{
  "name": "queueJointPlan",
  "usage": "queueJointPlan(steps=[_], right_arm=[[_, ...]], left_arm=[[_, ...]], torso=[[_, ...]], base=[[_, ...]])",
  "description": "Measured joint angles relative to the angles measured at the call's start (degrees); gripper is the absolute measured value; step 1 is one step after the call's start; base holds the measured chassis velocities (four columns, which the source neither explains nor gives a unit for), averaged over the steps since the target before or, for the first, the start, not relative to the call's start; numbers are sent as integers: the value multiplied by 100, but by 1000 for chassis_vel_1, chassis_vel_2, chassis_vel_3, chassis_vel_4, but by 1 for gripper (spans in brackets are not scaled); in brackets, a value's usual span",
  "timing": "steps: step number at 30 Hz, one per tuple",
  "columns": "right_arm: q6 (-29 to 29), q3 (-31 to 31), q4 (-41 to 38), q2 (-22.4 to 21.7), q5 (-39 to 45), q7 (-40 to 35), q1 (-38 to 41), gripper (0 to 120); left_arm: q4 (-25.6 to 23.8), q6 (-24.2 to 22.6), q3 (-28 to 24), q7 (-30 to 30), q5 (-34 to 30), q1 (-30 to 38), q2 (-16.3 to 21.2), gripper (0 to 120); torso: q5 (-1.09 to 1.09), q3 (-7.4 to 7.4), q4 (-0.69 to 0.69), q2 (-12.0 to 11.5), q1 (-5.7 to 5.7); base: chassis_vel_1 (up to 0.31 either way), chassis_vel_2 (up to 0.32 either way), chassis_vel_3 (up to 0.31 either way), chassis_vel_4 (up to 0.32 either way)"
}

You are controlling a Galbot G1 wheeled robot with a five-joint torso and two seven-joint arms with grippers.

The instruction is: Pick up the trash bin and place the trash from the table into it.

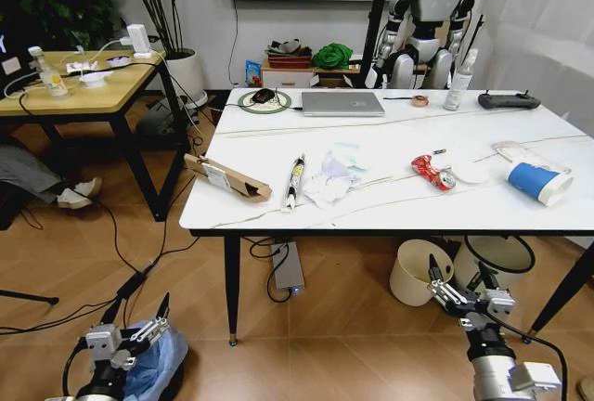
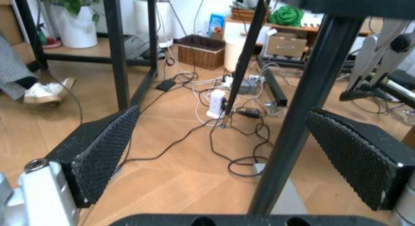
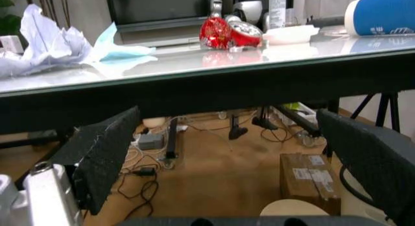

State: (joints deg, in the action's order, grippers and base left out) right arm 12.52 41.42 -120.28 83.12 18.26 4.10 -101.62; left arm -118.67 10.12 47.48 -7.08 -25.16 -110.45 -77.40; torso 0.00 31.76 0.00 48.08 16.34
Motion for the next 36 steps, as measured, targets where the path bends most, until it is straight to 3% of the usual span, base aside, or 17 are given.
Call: queueJointPlan(steps=[9,30,31,36], right_arm=[[82,-19,129,55,-82,33,105,100],[102,-49,228,101,-109,27,215,100],[138,-49,296,106,-105,36,247,100],[224,-47,376,79,-126,106,244,100]], left_arm=[[90,-2,26,2,15,9,6,100],[227,-13,49,7,48,50,-4,100],[230,-31,63,14,72,68,-27,100],[207,-38,74,17,86,69,-40,100]], torso=[[0,-143,0,-241,-98],[0,-262,0,-447,-185],[0,-334,0,-565,-230],[0,-387,0,-652,-264]], base=[[0,0,0,0],[0,0,0,0],[0,0,0,0],[0,0,0,0]])
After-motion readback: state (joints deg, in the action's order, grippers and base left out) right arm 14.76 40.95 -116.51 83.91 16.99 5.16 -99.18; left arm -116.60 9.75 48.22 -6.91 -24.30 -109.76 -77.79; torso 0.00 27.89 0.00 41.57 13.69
